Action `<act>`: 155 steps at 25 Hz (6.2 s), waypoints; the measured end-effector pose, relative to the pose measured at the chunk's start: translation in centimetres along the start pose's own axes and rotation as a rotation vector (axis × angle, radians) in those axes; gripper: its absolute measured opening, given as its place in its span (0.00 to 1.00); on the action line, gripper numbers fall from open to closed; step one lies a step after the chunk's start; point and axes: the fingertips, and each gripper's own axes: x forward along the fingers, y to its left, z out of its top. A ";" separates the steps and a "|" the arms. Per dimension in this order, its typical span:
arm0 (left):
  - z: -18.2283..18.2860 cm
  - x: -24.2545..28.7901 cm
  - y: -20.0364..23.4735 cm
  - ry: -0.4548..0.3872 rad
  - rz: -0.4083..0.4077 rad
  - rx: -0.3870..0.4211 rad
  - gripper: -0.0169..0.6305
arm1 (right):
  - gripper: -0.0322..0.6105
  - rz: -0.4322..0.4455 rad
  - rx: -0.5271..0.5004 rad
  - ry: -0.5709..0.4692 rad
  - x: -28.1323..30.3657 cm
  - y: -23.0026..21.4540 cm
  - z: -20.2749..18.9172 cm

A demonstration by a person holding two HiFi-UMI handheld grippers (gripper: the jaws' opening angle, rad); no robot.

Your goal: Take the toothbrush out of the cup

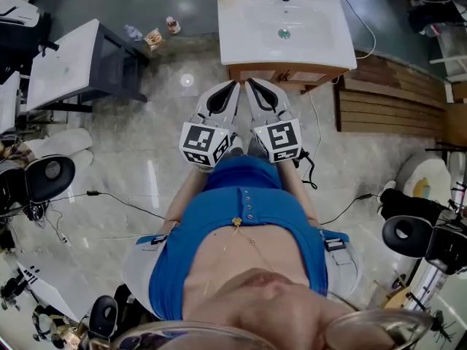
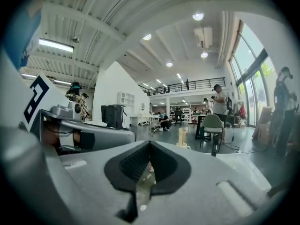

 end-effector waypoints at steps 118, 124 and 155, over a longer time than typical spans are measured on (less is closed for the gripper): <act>2.4 33.7 28.0 0.121 0.249 0.002 0.03 | 0.05 0.063 0.017 0.057 29.6 -26.2 2.9; 1.2 34.3 29.4 0.148 0.273 0.009 0.03 | 0.05 0.019 0.018 0.069 28.5 -27.6 2.4; -6.2 38.3 37.3 0.282 0.344 -0.070 0.09 | 0.05 -0.077 0.039 0.138 25.9 -29.8 -0.1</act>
